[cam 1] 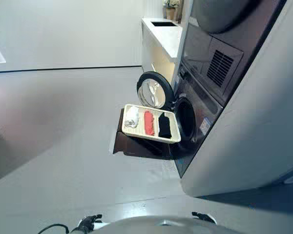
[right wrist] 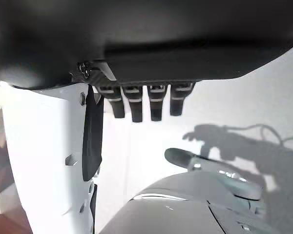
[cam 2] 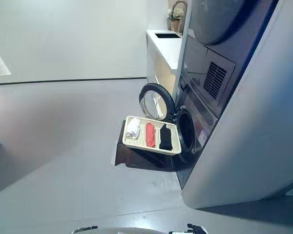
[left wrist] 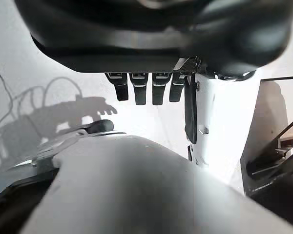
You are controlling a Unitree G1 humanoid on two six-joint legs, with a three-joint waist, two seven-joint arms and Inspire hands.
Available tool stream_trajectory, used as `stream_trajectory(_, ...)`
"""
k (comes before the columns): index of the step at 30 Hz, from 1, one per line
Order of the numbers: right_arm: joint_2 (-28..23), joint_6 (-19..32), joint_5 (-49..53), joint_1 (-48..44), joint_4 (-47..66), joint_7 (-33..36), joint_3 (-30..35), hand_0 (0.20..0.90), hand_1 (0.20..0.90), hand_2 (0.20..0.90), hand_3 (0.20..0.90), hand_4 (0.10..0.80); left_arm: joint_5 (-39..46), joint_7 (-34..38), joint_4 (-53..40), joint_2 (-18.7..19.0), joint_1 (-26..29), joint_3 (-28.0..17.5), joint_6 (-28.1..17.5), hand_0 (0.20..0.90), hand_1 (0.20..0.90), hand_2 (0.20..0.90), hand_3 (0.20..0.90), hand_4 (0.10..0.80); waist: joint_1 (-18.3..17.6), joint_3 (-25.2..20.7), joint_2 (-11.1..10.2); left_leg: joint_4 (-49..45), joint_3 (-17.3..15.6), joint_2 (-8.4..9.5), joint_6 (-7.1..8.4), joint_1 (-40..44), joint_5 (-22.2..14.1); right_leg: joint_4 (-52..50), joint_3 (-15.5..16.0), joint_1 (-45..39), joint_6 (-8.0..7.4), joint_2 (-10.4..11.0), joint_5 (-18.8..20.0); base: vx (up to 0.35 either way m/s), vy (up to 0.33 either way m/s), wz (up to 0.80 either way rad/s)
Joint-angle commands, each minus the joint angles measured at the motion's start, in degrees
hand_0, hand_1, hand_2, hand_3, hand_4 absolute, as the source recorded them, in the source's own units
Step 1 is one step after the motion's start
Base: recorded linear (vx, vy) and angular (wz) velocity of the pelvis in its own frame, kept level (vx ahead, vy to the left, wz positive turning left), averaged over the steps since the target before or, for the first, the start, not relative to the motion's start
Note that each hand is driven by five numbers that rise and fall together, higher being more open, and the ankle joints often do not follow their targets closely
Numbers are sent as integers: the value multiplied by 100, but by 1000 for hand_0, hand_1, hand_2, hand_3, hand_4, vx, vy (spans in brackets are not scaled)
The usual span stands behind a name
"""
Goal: Pick up the clothes and place them into the washing machine
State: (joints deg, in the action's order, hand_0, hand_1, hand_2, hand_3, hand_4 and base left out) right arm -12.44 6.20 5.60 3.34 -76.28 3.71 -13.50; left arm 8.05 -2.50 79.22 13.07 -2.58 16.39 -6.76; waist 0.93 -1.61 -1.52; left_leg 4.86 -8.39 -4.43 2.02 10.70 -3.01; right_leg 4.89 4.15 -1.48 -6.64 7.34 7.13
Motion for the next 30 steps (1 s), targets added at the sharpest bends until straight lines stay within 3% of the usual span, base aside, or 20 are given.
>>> stream_trajectory(1,-162,39,-194,-279,-291,-26,-256,900,900,900,900,800,-128,42,214,-60,459,-90,-175,900,900,900,900,800,-17,123,38,14,36,269,68,-468,332,9,282,-426,55,-240,-417,0,0,0)
stream_trajectory(20,-86,-105,-305,-256,-501,-36,-225,900,900,900,900,800,-227,119,476,-64,428,-302,17,900,900,900,900,800,53,120,-76,14,49,349,-2,-502,249,-3,309,-409,3,-165,-428,10,10,0)
stream_trajectory(26,-121,-135,-233,-381,-487,-9,-178,900,900,900,900,800,-86,191,342,-35,539,-307,-11,900,900,900,900,800,103,240,-45,14,120,503,-153,-621,239,-314,285,-208,-56,24,-472,20,88,1)
stream_trajectory(30,-154,-131,-184,-412,-554,-23,-77,900,900,900,900,800,-36,248,260,63,658,-336,-27,900,900,900,900,800,108,394,5,-157,209,619,-363,-625,88,-1675,196,309,-80,132,-509,45,143,0)
